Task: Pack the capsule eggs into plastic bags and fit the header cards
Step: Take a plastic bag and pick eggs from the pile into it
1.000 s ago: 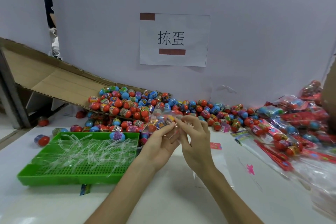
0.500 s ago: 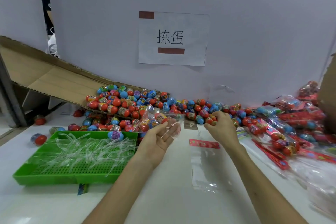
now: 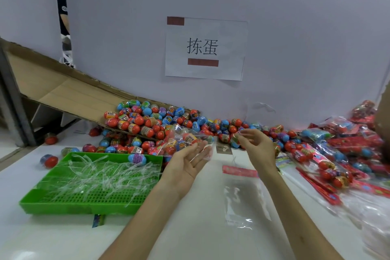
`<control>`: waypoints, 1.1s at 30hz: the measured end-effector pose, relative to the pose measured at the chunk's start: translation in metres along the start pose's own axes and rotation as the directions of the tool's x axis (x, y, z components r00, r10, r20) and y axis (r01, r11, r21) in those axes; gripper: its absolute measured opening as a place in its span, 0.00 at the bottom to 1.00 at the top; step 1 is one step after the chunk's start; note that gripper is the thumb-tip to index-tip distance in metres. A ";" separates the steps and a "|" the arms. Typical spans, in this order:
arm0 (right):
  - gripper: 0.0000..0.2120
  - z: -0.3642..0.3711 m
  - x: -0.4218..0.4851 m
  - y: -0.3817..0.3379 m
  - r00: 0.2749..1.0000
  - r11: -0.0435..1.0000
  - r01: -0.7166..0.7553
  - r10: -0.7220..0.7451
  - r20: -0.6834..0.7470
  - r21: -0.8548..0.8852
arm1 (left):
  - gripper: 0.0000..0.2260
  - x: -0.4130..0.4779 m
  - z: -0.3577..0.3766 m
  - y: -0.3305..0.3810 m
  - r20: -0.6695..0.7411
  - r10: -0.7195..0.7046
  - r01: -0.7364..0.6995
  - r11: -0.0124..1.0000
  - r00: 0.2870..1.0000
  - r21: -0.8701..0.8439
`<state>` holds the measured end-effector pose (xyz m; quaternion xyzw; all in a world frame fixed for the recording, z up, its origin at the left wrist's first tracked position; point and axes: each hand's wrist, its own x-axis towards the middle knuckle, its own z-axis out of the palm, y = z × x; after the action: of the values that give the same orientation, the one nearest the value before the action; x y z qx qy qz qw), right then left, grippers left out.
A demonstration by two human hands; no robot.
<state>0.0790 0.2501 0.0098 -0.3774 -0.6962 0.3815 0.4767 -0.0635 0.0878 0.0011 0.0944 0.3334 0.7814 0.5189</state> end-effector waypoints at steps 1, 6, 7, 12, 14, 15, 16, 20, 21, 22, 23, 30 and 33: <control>0.06 0.002 -0.009 -0.009 0.999 0.989 0.013 -0.020 0.047 0.146 | 0.18 0.000 0.000 0.000 -0.002 0.002 -0.002 1.000 1.000 -0.004; 0.10 0.013 -0.049 -0.027 0.954 0.937 0.113 -0.195 0.229 0.329 | 0.13 -0.003 0.001 -0.002 0.010 0.015 -0.015 0.999 1.000 0.039; 0.10 0.016 -0.053 -0.028 0.949 0.950 0.132 -0.203 0.240 0.284 | 0.11 -0.004 0.002 -0.003 0.028 0.011 -0.013 0.999 1.000 0.051; 0.08 0.022 -0.063 -0.024 0.942 0.949 0.298 -0.310 0.132 0.102 | 0.11 -0.008 0.004 -0.009 0.105 -0.018 0.006 0.994 0.994 0.109; 0.06 0.025 -0.065 -0.023 0.923 0.925 0.373 -0.378 0.079 0.067 | 0.10 -0.011 0.006 -0.010 0.117 -0.027 0.009 0.989 0.993 0.148; 0.04 0.027 -0.066 -0.022 0.912 0.915 0.402 -0.403 0.072 0.032 | 0.12 -0.012 0.007 -0.010 0.127 -0.032 0.011 0.987 0.991 0.161; 0.02 0.029 -0.067 -0.020 0.903 0.906 0.424 -0.422 0.079 -0.011 | 0.11 -0.014 0.008 -0.010 0.140 -0.036 0.012 0.986 0.989 0.166; 0.14 0.036 -0.069 -0.011 0.894 0.891 0.437 -0.414 0.172 -0.126 | 0.10 -0.015 0.008 -0.007 0.135 -0.022 0.007 0.994 0.991 0.111; 0.17 0.037 -0.069 -0.010 0.890 0.889 0.438 -0.409 0.199 -0.131 | 0.09 -0.014 0.007 -0.007 0.128 -0.020 0.008 0.995 0.992 0.097; 0.18 0.038 -0.070 -0.009 0.884 0.887 0.443 -0.407 0.230 -0.130 | 0.09 -0.013 0.006 -0.007 0.128 -0.020 0.008 0.996 0.992 0.093; 0.19 0.039 -0.070 -0.008 0.876 0.888 0.444 -0.401 0.267 -0.123 | 0.10 -0.012 0.006 -0.007 0.128 -0.020 0.008 0.996 0.992 0.092; 0.18 0.039 -0.075 -0.012 0.863 0.914 0.398 -0.343 0.370 -0.082 | 0.19 -0.006 -0.001 -0.006 0.105 -0.042 0.028 0.990 0.994 0.136; 0.15 0.038 -0.076 -0.016 0.853 0.904 0.425 -0.386 0.350 -0.039 | 0.13 -0.004 -0.004 -0.006 0.105 -0.056 0.041 0.990 0.993 0.138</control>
<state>0.0606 0.1691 -0.0145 -0.1782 -0.8515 0.2900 0.3988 -0.0592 0.0846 -0.0049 0.1636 0.3591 0.7380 0.5475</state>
